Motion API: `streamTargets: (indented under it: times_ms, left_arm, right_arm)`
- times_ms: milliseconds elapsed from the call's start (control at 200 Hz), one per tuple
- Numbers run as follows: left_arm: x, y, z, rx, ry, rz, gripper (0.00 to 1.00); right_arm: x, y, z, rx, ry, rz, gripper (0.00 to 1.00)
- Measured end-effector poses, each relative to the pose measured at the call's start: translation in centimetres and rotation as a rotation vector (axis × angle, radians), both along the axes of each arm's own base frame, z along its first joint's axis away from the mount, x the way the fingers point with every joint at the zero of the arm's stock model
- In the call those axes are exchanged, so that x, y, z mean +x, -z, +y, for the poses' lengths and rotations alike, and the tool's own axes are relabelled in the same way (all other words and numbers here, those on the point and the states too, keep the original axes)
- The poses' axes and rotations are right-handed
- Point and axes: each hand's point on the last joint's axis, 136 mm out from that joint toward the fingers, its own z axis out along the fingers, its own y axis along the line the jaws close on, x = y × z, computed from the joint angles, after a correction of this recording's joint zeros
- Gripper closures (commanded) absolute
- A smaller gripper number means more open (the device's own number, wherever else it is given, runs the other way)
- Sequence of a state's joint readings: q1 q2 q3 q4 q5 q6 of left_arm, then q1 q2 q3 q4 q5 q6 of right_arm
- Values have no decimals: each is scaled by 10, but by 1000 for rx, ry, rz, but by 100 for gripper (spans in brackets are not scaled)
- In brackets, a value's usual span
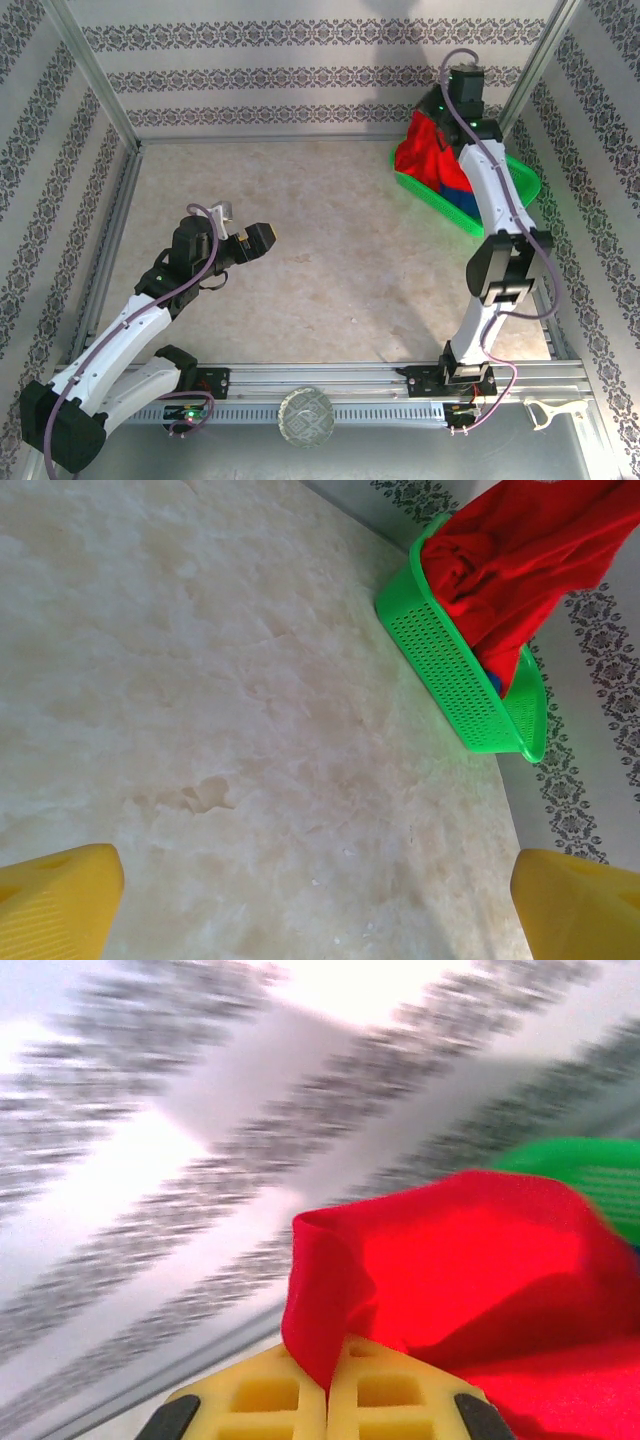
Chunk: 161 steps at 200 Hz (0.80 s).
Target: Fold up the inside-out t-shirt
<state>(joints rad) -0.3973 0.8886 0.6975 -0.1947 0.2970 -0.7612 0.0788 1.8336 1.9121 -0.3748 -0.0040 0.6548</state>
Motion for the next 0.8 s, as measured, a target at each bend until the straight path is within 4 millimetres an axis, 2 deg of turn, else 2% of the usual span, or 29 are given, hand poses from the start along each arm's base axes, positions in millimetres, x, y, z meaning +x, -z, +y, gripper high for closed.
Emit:
streamTargets:
  times_ms: [140, 265, 330, 395, 445, 485, 550, 620, 670, 729, 804]
  left_arm:
    - [-1, -1, 0, -2, 3, -3, 1]
    - [-2, -6, 1, -3, 6, -23, 1]
    - [-3, -8, 1, -4, 6, -28, 1]
    - [-3, -7, 1, -2, 7, -29, 1]
    - [-2, -7, 0, -2, 7, -30, 1]
    - [-1, -7, 0, -2, 7, -29, 1]
    - [2, -5, -1, 0, 6, -26, 1]
    - [4, -1, -1, 8, 0, -18, 1]
    - [6, 2, 0, 17, -5, -12, 1]
    - [8, 5, 1, 32, -12, -9, 1]
    - [11, 9, 4, 60, -23, -13, 1]
  right_arm:
    - [-35, -85, 82, 5, -184, -193, 100]
    - [-71, -169, 141, 1, -330, -367, 100]
    - [-93, -217, 163, 10, -393, -478, 100]
    - [-116, -259, 177, 27, -439, -587, 100]
    - [-131, -279, 183, 40, -462, -642, 100]
    - [-138, -285, 187, 46, -477, -660, 100]
    - [-139, -278, 199, 49, -503, -642, 100]
    - [-128, -245, 221, 38, -534, -567, 100]
    - [-113, -204, 239, 21, -551, -485, 100]
    - [-92, -141, 258, -11, -558, -366, 100]
    - [-72, -45, 273, -59, -557, -192, 100]
